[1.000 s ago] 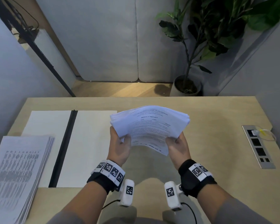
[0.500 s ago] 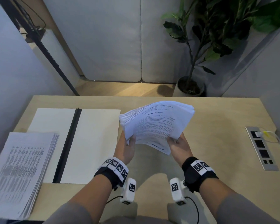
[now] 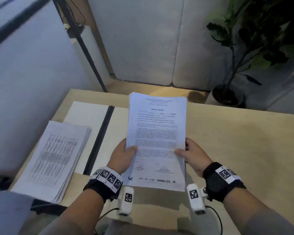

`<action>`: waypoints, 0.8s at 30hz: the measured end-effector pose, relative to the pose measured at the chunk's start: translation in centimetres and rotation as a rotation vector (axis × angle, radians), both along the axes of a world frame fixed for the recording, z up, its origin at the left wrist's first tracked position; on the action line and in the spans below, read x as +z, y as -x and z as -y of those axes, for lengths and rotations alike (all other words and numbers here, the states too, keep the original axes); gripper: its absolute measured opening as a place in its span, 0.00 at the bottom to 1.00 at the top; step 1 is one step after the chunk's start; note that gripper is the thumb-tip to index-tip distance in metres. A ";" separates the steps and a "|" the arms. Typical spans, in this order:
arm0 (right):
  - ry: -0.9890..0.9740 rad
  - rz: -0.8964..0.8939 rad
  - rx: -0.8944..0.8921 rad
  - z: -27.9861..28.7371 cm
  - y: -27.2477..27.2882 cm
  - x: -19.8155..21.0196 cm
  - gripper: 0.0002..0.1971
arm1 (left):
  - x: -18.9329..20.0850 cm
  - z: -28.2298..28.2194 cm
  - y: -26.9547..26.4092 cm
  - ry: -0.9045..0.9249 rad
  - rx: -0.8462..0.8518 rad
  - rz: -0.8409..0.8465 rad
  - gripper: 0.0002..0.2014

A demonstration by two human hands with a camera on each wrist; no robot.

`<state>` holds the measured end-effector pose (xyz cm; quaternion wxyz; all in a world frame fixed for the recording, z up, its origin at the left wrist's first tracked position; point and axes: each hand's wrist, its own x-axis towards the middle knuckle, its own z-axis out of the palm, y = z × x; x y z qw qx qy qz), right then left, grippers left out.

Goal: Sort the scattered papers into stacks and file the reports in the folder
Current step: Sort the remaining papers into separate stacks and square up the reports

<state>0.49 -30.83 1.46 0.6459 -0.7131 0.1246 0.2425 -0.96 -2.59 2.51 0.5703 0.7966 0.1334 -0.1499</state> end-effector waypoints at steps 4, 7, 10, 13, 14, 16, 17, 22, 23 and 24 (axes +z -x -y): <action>-0.036 -0.092 0.153 -7.1 -0.1 0.3 0.18 | 0.7 -6.5 1.6 -0.057 0.105 -0.062 0.12; -0.026 -0.143 0.251 -13.4 0.1 0.7 0.17 | 1.1 -12.3 2.9 -0.149 0.160 -0.091 0.13; -0.004 -0.186 0.315 -20.4 0.4 0.5 0.16 | 0.8 -18.7 4.0 -0.235 0.197 -0.136 0.12; -0.018 -0.209 0.339 -27.7 0.8 0.3 0.15 | 0.3 -25.6 4.5 -0.382 0.224 -0.204 0.25; -0.020 -0.210 0.343 -30.1 0.9 0.1 0.15 | 0.1 -28.0 4.5 -0.434 0.230 -0.225 0.29; -0.031 -0.219 0.344 -34.6 1.0 -0.1 0.15 | -0.2 -32.4 4.4 -0.522 0.230 -0.242 0.29; -0.037 -0.219 0.339 -36.6 1.1 -0.3 0.15 | -0.3 -34.3 4.2 -0.548 0.232 -0.245 0.28; 0.022 -0.201 0.286 -43.7 1.1 -1.5 0.14 | -0.9 -39.8 2.6 -0.521 0.294 -0.257 0.17; 0.049 -0.196 0.269 -44.6 1.1 -1.6 0.13 | -1.4 -40.4 2.2 -0.506 0.300 -0.266 0.16; 0.075 -0.194 0.251 -45.3 1.0 -1.9 0.12 | -1.8 -40.8 1.9 -0.494 0.300 -0.273 0.16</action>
